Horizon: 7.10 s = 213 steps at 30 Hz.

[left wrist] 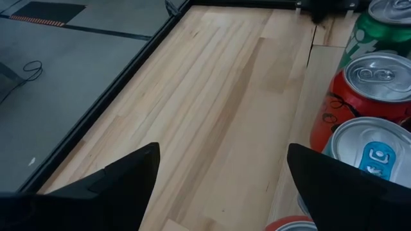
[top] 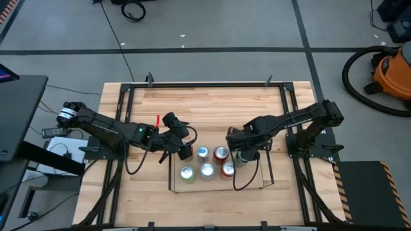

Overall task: Place canned beverage on shelf
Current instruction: Put the green soda can on the shelf, then return to Home Position

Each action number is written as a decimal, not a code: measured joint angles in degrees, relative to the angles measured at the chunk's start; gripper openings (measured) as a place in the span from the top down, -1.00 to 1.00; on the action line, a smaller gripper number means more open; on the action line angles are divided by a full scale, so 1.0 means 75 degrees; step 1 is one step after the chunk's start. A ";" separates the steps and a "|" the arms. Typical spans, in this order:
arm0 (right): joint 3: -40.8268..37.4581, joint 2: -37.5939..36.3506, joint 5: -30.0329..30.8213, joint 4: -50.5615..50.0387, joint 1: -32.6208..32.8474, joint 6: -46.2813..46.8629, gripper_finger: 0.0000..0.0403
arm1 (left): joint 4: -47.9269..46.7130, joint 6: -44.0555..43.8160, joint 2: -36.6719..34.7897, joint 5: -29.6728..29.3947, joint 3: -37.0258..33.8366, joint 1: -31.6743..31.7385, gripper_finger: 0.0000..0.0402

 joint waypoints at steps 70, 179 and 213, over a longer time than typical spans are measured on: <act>0.0482 0.1263 0.2240 -0.0524 0.2417 1.1740 -0.74 | -0.0328 -0.0166 -0.0003 0.0003 0.0003 -0.0003 -0.76; -1.0135 -1.2422 0.2275 1.1218 -0.1725 1.0521 -0.60 | 0.5632 0.1881 -0.7653 0.3520 -0.8081 0.0976 -0.45; -1.0132 -1.2422 0.2264 1.1217 -0.1725 1.0404 -0.60 | 0.5626 0.1629 -0.7653 0.3497 -0.8078 0.0976 -0.45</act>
